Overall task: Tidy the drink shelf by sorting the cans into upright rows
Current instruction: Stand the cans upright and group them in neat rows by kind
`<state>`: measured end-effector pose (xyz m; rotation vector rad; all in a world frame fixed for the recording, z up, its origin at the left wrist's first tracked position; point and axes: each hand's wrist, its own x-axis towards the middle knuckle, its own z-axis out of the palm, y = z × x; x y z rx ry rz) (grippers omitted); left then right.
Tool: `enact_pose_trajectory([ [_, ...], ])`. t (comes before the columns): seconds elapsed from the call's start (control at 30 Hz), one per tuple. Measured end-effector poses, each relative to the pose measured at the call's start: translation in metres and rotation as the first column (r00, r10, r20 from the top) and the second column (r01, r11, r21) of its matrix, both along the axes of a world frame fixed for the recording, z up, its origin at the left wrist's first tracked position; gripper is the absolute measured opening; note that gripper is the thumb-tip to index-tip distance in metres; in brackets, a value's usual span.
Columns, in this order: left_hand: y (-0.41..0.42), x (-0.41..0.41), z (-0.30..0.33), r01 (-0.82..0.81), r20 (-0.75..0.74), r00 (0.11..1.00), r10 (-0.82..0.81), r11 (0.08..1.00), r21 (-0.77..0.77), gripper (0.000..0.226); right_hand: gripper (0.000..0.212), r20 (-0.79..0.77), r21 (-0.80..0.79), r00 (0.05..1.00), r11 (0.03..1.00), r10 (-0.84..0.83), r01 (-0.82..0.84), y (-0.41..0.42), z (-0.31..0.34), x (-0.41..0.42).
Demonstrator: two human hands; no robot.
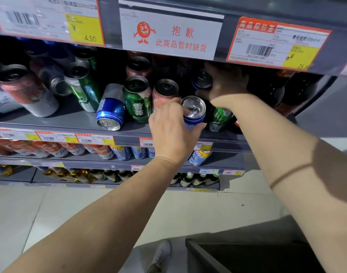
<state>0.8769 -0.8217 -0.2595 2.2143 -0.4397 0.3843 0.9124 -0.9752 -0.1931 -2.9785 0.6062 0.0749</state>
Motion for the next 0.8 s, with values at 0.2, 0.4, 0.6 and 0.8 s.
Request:
enact_pose_trajectory([
  [0.2, 0.005, 0.005, 0.012, 0.103, -0.099, 0.990, -0.097, 0.993, 0.057, 0.075, 0.060, -0.001, -0.066, 0.998, 0.996, 0.060, -0.060, 0.004, -0.003, 0.001],
  [0.4, 0.026, 0.005, 0.026, 0.168, -0.270, 0.945, -0.186, 0.982, -0.088, 0.069, 0.052, 0.003, 0.115, 0.999, 0.992, -0.050, 0.049, 0.021, 0.016, -0.030],
  [0.6, 0.097, -0.005, 0.044, 0.105, -0.417, 0.863, -0.283, 0.910, -0.400, 0.066, 0.052, 0.153, 0.139, 0.987, 0.990, -0.050, 0.029, 0.062, 0.057, -0.070],
  [0.8, 0.214, 0.015, 0.052, -0.024, -0.474, 0.867, -0.152, 0.938, -0.345, 0.061, 0.051, 0.238, 0.408, 0.971, 0.907, 0.008, -0.107, 0.129, 0.064, -0.103],
])
